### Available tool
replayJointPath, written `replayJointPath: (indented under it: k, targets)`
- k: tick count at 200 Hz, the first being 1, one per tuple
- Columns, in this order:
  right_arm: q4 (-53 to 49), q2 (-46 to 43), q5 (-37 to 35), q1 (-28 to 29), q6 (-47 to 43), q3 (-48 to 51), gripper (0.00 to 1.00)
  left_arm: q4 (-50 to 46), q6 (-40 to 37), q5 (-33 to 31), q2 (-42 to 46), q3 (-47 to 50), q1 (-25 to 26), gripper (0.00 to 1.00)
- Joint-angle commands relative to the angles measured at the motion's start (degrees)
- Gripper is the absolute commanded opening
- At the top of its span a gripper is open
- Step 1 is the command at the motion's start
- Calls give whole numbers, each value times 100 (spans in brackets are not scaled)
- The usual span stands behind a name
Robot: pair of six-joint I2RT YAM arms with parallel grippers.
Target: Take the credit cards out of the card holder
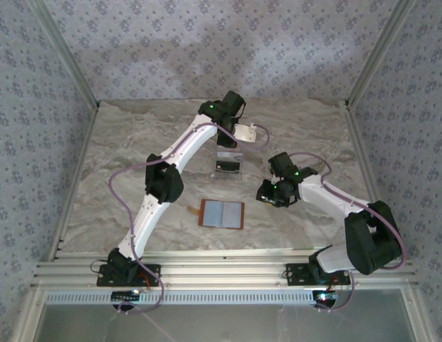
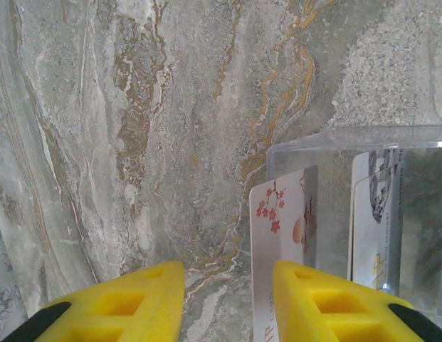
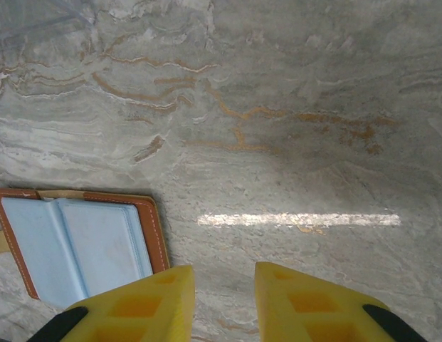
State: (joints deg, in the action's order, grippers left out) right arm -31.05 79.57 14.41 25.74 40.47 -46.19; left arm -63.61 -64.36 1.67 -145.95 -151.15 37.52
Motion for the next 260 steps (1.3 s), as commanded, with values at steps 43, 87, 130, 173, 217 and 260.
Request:
replayJointPath:
  k: [43, 87, 130, 173, 217, 260]
  targets:
    - [-11, -64, -8, 33, 10, -24, 30, -290, 1503, 284, 589, -104, 54, 33]
    - [-75, -14, -20, 75, -21, -165, 30, 241, 3444, 108, 1418, 1020, 80, 26]
    - [-226, 31, -37, 131, -74, -323, 30, 1546, 5620, 401, 2731, 3189, 80, 31]
    - [-272, 117, -68, 269, -50, -434, 30, 2426, 7352, 1055, 3634, 4723, 71, 31]
    - [-230, 147, -72, 423, 76, -390, 30, 3169, 8513, 1739, 4242, 5958, 154, 25]
    - [-245, 148, -150, 570, 181, -382, 30, 3260, 9855, 1586, 4698, 6833, 289, 19]
